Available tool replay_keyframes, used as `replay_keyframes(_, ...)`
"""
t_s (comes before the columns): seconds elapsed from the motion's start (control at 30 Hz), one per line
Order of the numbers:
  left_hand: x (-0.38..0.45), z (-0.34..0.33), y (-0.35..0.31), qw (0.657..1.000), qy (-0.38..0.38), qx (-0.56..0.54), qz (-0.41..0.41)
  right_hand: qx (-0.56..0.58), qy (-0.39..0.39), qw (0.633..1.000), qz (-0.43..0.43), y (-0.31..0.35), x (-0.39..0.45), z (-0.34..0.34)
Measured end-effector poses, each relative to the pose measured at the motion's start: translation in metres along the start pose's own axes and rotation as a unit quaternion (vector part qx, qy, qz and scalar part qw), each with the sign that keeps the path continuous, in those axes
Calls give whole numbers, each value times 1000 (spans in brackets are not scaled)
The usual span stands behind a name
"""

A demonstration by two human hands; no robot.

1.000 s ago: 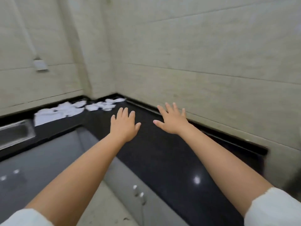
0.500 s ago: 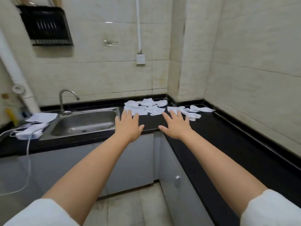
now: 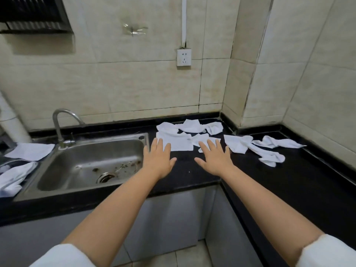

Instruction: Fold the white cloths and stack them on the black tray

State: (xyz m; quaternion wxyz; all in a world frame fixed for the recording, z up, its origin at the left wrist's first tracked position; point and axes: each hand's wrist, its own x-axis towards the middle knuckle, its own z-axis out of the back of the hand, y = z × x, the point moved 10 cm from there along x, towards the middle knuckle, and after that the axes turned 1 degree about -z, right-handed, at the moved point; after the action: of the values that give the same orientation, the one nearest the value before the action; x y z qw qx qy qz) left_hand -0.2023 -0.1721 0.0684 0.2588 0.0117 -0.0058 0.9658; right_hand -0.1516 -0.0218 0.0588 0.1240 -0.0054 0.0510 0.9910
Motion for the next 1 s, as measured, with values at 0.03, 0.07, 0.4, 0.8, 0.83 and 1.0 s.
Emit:
replay_keyframes(0.03,24,-10,7,1000,7,-6,-7,-1,7,1000,-10,-4,21,-8)
replay_keyframes(0.07,48,-19,13,1000,16,-11,-14,-3,14,1000,-21,-9,43,-16)
replay_keyframes(0.4,237,-102,2,987,112,-20,-113,25,110,981,-156,-82,182,-97)
replay_keyframes(0.8,351,-196,-58,978,129,-46,-159,105,70,972,-197,-141,273,-176)
replay_keyframes(0.83,358,-201,-62,977,132,-49,-158,114,66,971,-200,-144,276,-181)
replay_keyframes(1.0,370,-230,-69,976,142,-65,-155,179,10,960,-215,-153,279,-189)
